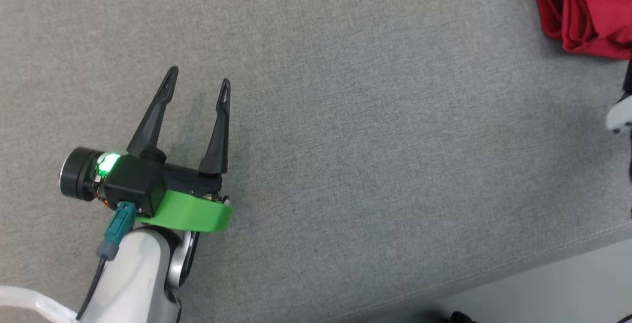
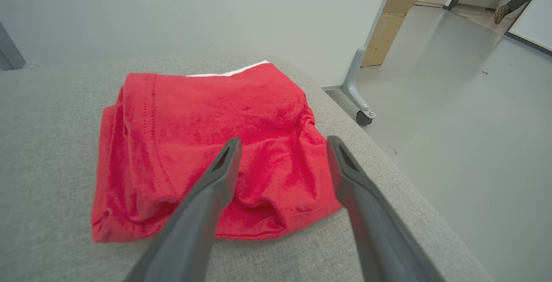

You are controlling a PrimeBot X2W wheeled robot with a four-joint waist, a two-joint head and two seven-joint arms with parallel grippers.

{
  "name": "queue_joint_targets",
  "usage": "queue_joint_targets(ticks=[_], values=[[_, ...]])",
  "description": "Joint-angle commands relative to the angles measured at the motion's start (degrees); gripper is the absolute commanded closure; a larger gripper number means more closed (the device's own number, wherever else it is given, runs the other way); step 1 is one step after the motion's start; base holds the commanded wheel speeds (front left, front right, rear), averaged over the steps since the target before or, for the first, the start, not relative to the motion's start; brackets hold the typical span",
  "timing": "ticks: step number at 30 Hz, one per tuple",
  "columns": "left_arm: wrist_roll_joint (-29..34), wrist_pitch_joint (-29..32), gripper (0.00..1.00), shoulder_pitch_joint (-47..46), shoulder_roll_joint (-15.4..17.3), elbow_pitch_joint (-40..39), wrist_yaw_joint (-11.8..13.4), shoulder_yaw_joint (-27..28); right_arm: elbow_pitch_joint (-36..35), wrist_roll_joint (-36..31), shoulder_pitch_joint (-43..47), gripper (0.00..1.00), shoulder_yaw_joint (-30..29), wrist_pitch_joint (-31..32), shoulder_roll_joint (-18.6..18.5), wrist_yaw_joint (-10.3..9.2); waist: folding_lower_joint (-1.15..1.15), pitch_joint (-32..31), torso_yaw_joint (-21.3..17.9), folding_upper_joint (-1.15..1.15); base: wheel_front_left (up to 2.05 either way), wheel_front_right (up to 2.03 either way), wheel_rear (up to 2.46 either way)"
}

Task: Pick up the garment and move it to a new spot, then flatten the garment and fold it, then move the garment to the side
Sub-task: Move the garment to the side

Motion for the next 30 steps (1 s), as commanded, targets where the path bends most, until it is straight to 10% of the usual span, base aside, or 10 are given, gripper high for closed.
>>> queue_joint_targets(ticks=[1, 11, 30], values=[[-0.37, -0.33, 0.00, 1.61, -0.03, 0.56, 0.56, 0.50, -2.84, -0.99, 3.18, 0.00, -0.61, -0.22, 1.79, -0.11, 0.00, -6.71, -0.19, 0.00, 0.00, 0.00, 0.00], [-3.41, -2.22, 0.00, 6.90, -0.70, 4.19, 2.30, 2.78, -23.57, -4.41, 20.85, 0.00, 1.04, -0.19, 13.16, -0.11, 0.00, -13.36, 2.67, 0.00, 0.00, 0.00, 0.00], [-6.09, -3.99, 0.00, 12.77, -1.02, 8.70, 3.77, 7.90, -41.23, -5.41, 34.75, 0.00, 9.16, 5.05, 17.00, -0.10, 0.00, -20.38, 9.85, 0.00, 0.00, 0.00, 0.00]])
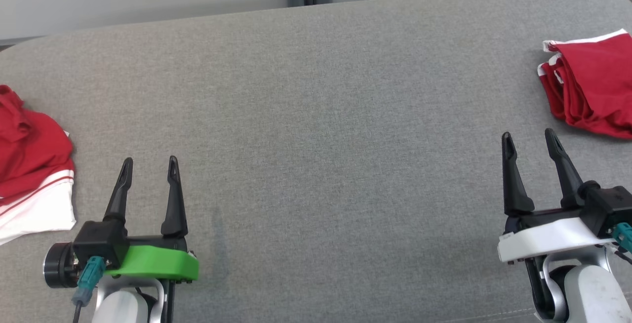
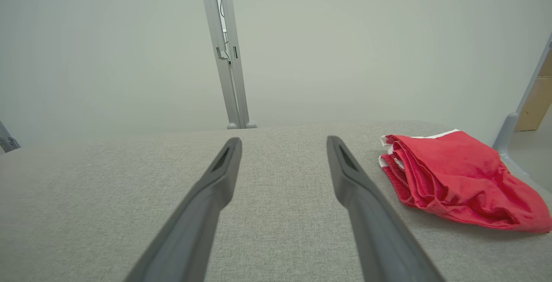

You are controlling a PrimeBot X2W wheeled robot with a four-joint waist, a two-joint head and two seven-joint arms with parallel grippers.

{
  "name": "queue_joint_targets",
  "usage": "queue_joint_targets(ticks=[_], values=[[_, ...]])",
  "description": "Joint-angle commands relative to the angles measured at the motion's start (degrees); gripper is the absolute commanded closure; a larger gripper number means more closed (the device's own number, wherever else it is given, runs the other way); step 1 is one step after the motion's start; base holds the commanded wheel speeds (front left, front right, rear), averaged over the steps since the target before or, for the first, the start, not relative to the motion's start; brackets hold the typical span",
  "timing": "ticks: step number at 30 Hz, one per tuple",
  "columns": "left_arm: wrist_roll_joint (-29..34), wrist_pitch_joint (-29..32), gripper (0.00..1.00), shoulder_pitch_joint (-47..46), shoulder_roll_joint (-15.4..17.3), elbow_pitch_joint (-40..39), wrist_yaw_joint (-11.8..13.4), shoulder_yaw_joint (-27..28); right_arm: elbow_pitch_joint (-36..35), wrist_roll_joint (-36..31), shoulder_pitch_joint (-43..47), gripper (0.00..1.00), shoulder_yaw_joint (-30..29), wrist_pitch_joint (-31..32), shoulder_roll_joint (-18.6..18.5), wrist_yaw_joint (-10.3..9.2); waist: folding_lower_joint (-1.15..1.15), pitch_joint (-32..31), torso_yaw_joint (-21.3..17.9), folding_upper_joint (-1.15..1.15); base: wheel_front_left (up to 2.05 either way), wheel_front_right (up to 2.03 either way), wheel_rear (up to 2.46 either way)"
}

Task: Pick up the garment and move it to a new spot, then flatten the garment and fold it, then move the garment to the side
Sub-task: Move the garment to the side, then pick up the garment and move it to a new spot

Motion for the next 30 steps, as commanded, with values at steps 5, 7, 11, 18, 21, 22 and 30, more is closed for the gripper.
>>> queue_joint_targets(ticks=[5, 7, 11, 18, 21, 22, 30], values=[[0.48, -0.26, 0.00, 2.46, -0.21, 1.15, -0.41, -0.18, -1.95, 0.25, 3.67, 0.00, 0.48, 1.37, 0.18, -0.09, 0.00, -3.01, 0.70, 0.00, 0.00, 0.00, 0.00], [0.57, -0.26, 0.00, 2.83, -0.31, 1.46, -0.59, -0.19, -2.34, 0.25, 4.47, 0.00, 0.43, 1.77, 0.24, -0.09, 0.00, -3.50, 0.66, 0.00, 0.00, 0.00, 0.00], [0.85, -0.23, 0.00, 3.55, -0.40, 1.94, -0.43, -0.20, -2.76, 0.33, 5.67, 0.00, 0.46, 2.49, 0.33, -0.09, 0.00, -4.39, 0.66, 0.00, 0.00, 0.00, 0.00], [1.06, -0.24, 0.00, 3.99, -0.54, 2.90, -0.80, 0.05, -3.05, 0.29, 6.45, 0.00, 0.70, 3.32, 0.36, -0.09, 0.00, -4.90, 0.84, 0.00, 0.00, 0.00, 0.00], [1.18, -0.24, 0.00, 4.10, -0.62, 3.13, -0.88, 0.16, -3.21, 0.28, 6.46, 0.00, 0.76, 3.34, 0.37, -0.09, 0.00, -4.97, 0.85, 0.00, 0.00, 0.00, 0.00], [1.20, -0.24, 0.00, 4.10, -0.64, 3.21, -0.91, 0.17, -3.22, 0.25, 6.42, 0.00, 0.74, 3.35, 0.38, -0.09, 0.00, -4.97, 0.84, 0.00, 0.00, 0.00, 0.00], [1.48, -0.24, 0.00, 2.74, -0.98, 3.51, -1.46, 0.07, -3.87, -0.18, 7.03, 0.00, -0.32, 2.95, 0.38, -0.09, 0.00, -4.77, 2.07, 0.00, 0.00, 0.00, 0.00]])
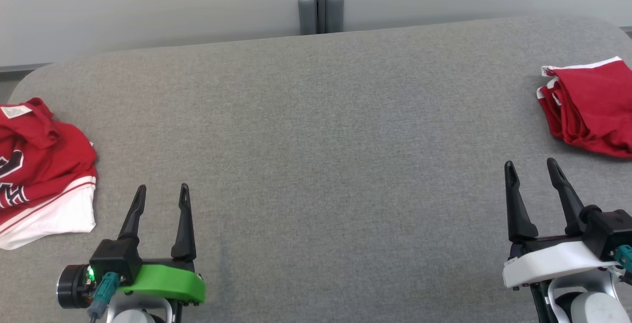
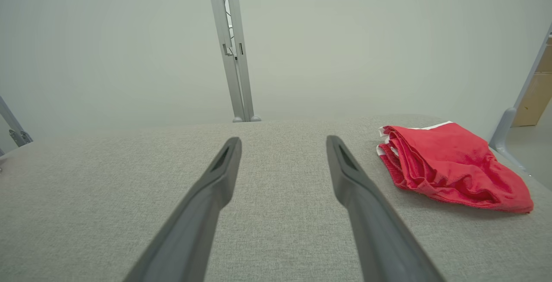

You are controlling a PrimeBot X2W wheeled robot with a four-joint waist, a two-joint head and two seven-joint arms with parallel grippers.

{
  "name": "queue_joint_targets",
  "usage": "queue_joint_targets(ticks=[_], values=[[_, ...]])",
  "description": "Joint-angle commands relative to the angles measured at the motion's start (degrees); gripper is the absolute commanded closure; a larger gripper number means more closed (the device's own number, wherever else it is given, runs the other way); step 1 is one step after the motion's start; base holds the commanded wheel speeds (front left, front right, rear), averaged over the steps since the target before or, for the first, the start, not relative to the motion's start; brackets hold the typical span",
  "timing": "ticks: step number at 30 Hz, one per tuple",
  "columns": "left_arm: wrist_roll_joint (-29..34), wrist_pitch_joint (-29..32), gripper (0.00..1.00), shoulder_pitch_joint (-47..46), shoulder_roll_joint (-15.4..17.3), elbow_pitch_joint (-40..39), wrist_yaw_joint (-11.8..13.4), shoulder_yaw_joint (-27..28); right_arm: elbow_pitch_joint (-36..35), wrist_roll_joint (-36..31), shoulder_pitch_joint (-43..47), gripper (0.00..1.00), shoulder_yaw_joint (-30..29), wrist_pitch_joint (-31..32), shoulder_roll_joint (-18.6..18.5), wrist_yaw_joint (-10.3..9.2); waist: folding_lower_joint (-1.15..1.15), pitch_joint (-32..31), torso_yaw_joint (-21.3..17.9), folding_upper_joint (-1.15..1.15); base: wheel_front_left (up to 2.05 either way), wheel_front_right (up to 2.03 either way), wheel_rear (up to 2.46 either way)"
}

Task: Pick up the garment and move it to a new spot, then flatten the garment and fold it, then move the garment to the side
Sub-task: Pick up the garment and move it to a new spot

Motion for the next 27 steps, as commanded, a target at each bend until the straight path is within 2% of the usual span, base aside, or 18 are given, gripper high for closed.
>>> queue_joint_targets(ticks=[1, 6, 19, 27], values=[[0.29, -0.17, 0.00, -0.82, 0.00, -0.01, -0.18, 0.27, -0.77, -0.43, 0.65, 0.00, -0.10, -0.12, -0.01, -0.09, 0.00, 0.45, 1.07, 0.00, 0.00, 0.00, 0.00], [0.94, -0.16, 0.00, -2.35, -0.36, -0.01, -0.51, 0.56, -2.76, -1.01, -0.13, 0.00, 0.16, 0.79, -0.03, -0.09, 0.00, 1.32, 4.63, 0.00, 0.00, 0.00, 0.00], [1.67, -0.16, 0.00, -5.00, -1.79, 0.08, -1.27, 4.41, -6.60, -1.08, -2.24, 0.00, 2.58, 3.88, -1.88, -0.09, 0.00, 2.86, 17.99, 0.00, 0.00, 0.00, 0.00], [2.29, -0.16, 0.00, -5.92, -2.94, -0.15, -2.14, 6.69, -8.14, -1.18, -2.45, 0.00, 2.94, 5.46, -2.65, -0.09, 0.00, 4.39, 23.28, 0.00, 0.00, 0.00, 0.00]])
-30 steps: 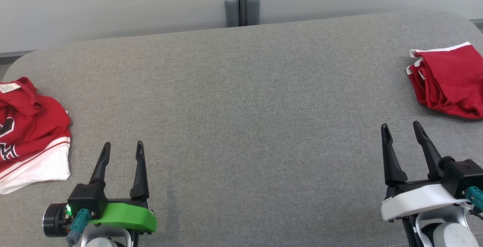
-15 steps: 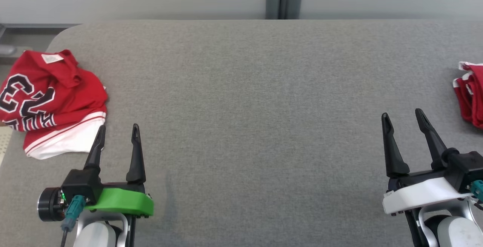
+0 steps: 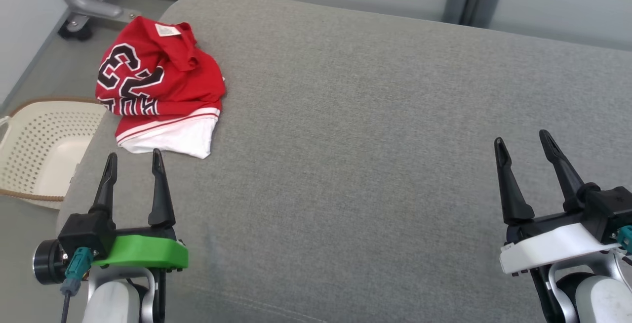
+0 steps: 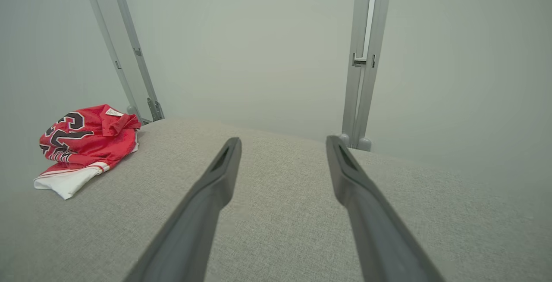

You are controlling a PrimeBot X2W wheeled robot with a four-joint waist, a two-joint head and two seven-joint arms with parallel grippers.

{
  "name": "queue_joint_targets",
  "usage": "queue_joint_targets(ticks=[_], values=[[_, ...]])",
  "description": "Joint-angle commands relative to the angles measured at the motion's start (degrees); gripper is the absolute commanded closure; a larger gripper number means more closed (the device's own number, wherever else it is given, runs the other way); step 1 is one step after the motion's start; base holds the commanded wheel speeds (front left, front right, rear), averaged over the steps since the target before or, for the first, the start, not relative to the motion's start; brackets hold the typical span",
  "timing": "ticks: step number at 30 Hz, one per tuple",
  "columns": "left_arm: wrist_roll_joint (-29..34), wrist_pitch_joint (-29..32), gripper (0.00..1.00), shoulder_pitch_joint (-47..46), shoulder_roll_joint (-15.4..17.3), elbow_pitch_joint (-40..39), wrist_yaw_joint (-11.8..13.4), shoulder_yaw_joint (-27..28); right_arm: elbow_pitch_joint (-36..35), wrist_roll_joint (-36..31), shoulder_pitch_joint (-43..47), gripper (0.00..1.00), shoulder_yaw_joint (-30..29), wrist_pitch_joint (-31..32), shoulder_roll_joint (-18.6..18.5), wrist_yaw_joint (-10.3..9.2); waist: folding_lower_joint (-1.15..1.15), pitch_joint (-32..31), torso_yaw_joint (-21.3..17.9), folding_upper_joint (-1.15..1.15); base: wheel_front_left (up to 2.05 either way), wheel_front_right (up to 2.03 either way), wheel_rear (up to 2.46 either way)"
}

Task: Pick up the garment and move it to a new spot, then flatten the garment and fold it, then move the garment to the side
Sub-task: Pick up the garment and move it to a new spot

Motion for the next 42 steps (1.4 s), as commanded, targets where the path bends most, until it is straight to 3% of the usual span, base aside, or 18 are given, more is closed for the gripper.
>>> queue_joint_targets(ticks=[1, 11, 16, 25, 33, 34, 35, 36, 42], values=[[0.74, -0.15, 0.00, -1.05, -0.39, -0.12, -0.30, 0.37, -0.54, -0.36, -0.68, 0.00, -0.07, 0.27, -0.34, -0.09, 0.00, 1.60, 3.47, 0.00, 0.00, 0.00, 0.00], [0.24, -0.15, 0.00, -7.22, -1.84, 0.72, -2.10, 2.05, -4.47, -0.85, -3.90, 0.00, -0.54, 3.21, -2.91, -0.09, 0.00, 9.21, 3.99, 0.00, 0.00, 0.00, 0.00], [-1.02, -0.08, 0.00, -14.77, -2.29, 6.75, -3.40, 2.38, -6.62, -1.10, -6.39, 0.00, -0.69, 5.04, -4.52, -0.09, 0.00, 15.03, 2.50, 0.00, 0.00, 0.00, 0.00], [-2.70, -0.08, 0.00, -28.35, -0.82, 31.42, -6.06, 2.38, -6.66, -0.70, -9.97, 0.00, 0.17, 5.07, -5.73, -0.09, 0.00, 21.36, -1.46, 0.00, 0.00, 0.00, 0.00], [-5.22, 1.80, 0.00, -36.35, 0.31, 52.33, -7.31, 1.08, -4.71, -0.17, -11.76, 0.00, 0.54, 3.79, -5.58, -0.09, 0.00, 22.14, -3.00, 0.00, 0.00, 0.00, 0.00], [-5.63, 1.81, 0.09, -36.67, 0.34, 53.75, -7.39, 0.95, -4.55, -0.09, -11.86, 0.00, 0.62, 3.48, -5.50, -0.09, 0.00, 22.02, -3.09, 0.00, 0.00, 0.00, 0.00], [-5.91, 1.67, 0.87, -37.10, 0.60, 54.99, -7.35, 0.86, -4.28, -0.06, -11.95, 0.00, 0.66, 3.28, -5.47, -0.09, 0.00, 21.78, -3.18, 0.00, 0.00, 0.00, 0.00], [-6.20, 1.38, 1.00, -37.36, 0.81, 55.64, -7.38, 0.78, -3.99, -0.10, -11.98, 0.00, 0.56, 3.08, -5.46, -0.09, 0.00, 21.47, -3.25, 0.00, 0.00, 0.00, 0.00], [-7.07, 0.02, 1.00, -36.56, 3.46, 52.59, -7.44, 1.81, -1.78, -0.01, -11.00, 0.00, 0.05, 1.46, -4.72, -0.09, 0.00, 17.39, -3.30, 0.00, 0.00, 0.00, 0.00]])
